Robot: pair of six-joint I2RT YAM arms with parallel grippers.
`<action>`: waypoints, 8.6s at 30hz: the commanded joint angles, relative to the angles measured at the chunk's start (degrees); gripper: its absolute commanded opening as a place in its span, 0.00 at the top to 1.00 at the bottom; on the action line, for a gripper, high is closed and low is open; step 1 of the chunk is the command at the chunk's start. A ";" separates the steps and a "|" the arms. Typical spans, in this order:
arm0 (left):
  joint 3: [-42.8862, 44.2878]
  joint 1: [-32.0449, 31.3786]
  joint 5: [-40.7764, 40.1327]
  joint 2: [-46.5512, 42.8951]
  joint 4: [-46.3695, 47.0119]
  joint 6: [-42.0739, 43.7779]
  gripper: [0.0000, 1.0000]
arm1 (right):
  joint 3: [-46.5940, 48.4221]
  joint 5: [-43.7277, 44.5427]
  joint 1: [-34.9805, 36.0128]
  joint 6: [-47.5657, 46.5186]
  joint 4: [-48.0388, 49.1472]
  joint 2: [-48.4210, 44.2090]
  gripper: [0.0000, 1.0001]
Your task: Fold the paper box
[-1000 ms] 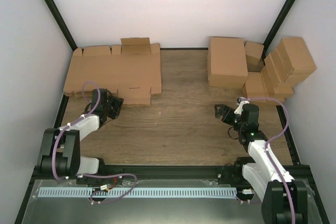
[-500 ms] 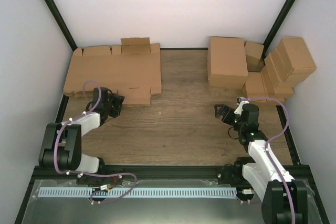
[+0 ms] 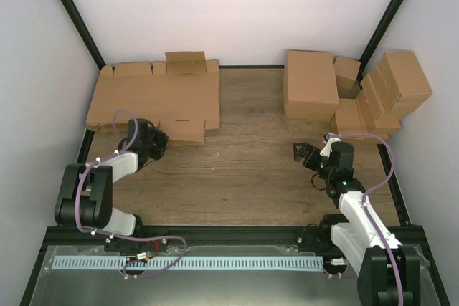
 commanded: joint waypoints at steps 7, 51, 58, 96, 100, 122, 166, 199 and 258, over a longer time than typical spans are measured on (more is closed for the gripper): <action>6.24 0.21 -10.27 -14.87 -14.52 6.69 0.96 | 0.36 0.02 0.31 0.56 0.59 0.08 0.00; -6.25 0.13 14.25 -77.48 -58.96 3.25 0.96 | 15.00 -21.90 2.09 3.41 -10.57 21.51 0.00; -7.74 0.12 14.78 -81.76 -65.02 3.58 0.96 | 14.97 -34.99 1.03 2.96 -8.08 30.48 0.00; -11.87 0.12 18.20 -84.12 -64.34 0.50 0.96 | 16.38 -16.26 32.80 34.96 20.92 42.42 0.32; -11.35 0.12 17.47 -84.12 -64.39 0.57 0.96 | 16.81 -15.25 32.71 35.29 21.55 41.67 0.53; 15.35 0.13 -10.15 -64.12 -71.43 27.79 0.00 | 28.79 -3.48 30.90 14.87 -22.70 22.83 0.99; 5.80 1.97 -1.35 -11.08 -21.00 20.21 0.15 | 25.59 13.63 26.59 10.21 -35.42 12.11 0.97; 5.81 2.23 -1.38 -14.31 -27.94 29.68 0.96 | 34.89 12.15 26.60 2.43 -35.16 18.50 0.97; 9.79 -13.73 14.13 -38.37 -42.32 38.35 0.08 | 43.33 -15.02 30.23 -2.85 -30.43 25.09 0.67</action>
